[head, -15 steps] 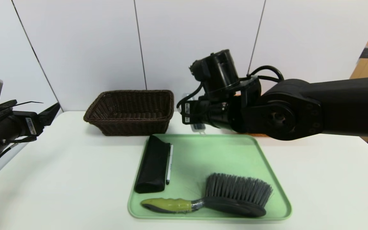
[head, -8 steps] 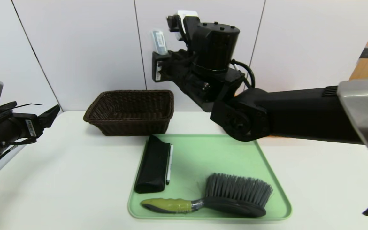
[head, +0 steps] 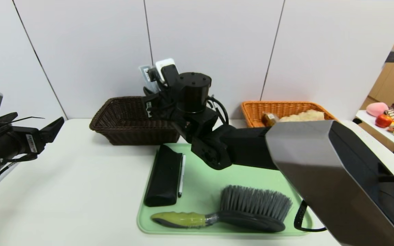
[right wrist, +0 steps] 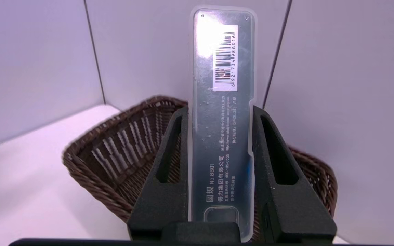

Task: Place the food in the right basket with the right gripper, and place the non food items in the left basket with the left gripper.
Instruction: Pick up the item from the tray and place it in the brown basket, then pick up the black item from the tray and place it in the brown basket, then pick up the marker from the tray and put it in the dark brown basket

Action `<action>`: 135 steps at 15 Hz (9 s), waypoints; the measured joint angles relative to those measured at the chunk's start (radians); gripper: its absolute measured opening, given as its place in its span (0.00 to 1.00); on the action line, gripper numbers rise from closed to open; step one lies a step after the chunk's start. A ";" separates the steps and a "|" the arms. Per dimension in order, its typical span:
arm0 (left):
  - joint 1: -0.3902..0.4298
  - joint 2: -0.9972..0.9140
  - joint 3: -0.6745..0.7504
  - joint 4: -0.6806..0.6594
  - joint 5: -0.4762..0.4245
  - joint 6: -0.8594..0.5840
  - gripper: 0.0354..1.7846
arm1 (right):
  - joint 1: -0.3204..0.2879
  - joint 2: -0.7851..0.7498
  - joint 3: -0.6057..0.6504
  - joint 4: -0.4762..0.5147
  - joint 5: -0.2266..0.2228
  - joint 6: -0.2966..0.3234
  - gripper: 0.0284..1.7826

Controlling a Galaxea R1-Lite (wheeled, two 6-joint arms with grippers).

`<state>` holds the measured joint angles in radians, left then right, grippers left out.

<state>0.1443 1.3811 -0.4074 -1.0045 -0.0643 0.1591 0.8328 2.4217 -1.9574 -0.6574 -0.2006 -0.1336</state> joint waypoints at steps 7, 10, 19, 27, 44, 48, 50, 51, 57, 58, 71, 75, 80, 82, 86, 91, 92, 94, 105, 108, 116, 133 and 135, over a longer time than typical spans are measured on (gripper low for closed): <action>-0.002 -0.025 -0.007 0.000 -0.024 -0.002 0.94 | -0.058 0.074 -0.001 -0.020 -0.012 -0.029 0.47; -0.002 -0.026 -0.005 0.000 -0.025 -0.007 0.94 | -0.065 0.083 -0.001 -0.030 -0.015 -0.032 0.62; -0.120 -0.037 -0.058 0.003 -0.016 -0.011 0.94 | -0.126 -0.093 0.055 -0.028 -0.084 -0.047 0.85; -0.676 0.016 -0.168 0.347 0.298 -0.062 0.94 | -0.356 -0.732 0.620 0.096 -0.088 -0.148 0.92; -0.923 0.394 -0.392 0.641 0.440 -0.529 0.94 | -0.534 -1.116 1.001 0.133 -0.091 -0.109 0.95; -0.924 0.420 -0.394 0.640 0.445 -0.539 0.94 | -0.541 -1.117 1.010 0.133 -0.090 -0.106 0.95; -0.925 0.425 -0.393 0.640 0.446 -0.539 0.94 | -0.542 -1.117 1.018 0.134 -0.091 -0.088 0.95; -0.925 0.430 -0.392 0.639 0.450 -0.537 0.94 | -0.542 -1.118 1.021 0.133 -0.091 -0.083 0.95; -0.932 0.443 -0.390 0.594 0.446 -0.527 0.47 | -0.542 -1.118 1.023 0.133 -0.091 -0.082 0.95; -0.932 0.442 -0.389 0.593 0.446 -0.526 0.42 | -0.542 -1.118 1.023 0.133 -0.091 -0.083 0.95; -0.933 0.215 -0.460 0.584 0.428 -0.423 0.03 | -0.542 -1.119 1.069 0.132 -0.090 -0.082 0.95; -0.868 0.156 -0.507 0.533 0.399 -0.403 0.02 | -0.541 -1.115 1.082 0.130 -0.090 -0.080 0.95; -0.614 0.212 -0.557 0.456 0.276 -0.289 0.02 | -0.542 -1.117 1.094 0.130 -0.090 -0.047 0.95; -0.559 0.279 -0.573 0.362 0.263 -0.226 0.02 | -0.542 -1.118 1.106 0.130 -0.091 -0.039 0.95; -0.507 0.427 -0.611 0.137 0.252 -0.111 0.02 | -0.546 -1.119 1.112 0.130 -0.090 -0.032 0.95; -0.488 0.509 -0.631 0.121 0.256 -0.099 0.02 | -0.552 -1.120 1.125 0.129 -0.091 -0.024 0.95; -0.485 0.516 -0.632 0.124 0.256 -0.099 0.02 | -0.553 -1.120 1.126 0.130 -0.091 -0.023 0.95; -0.480 0.527 -0.632 0.120 0.258 -0.099 0.02 | -0.554 -1.120 1.127 0.130 -0.091 -0.023 0.95; -0.461 0.577 -0.631 -0.022 0.262 -0.053 0.43 | -0.557 -1.118 1.130 0.130 -0.083 -0.023 0.95; -0.457 0.573 -0.631 -0.034 0.260 -0.051 0.59 | -0.558 -1.118 1.134 0.129 -0.084 -0.023 0.95; -0.680 0.308 -0.635 0.338 0.277 -0.033 0.83 | -0.558 -1.130 1.200 0.049 -0.084 -0.011 0.95; -1.101 0.484 -0.726 0.824 0.547 -0.737 0.94 | -0.587 -1.190 1.258 0.046 -0.085 -0.013 0.95; -1.101 0.523 -0.731 0.821 0.550 -0.746 0.94 | -0.587 -1.191 1.265 0.046 -0.085 -0.013 0.95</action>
<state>-0.9564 1.9045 -1.1381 -0.1832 0.4853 -0.5868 0.2462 1.2304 -0.6928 -0.6113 -0.2855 -0.1466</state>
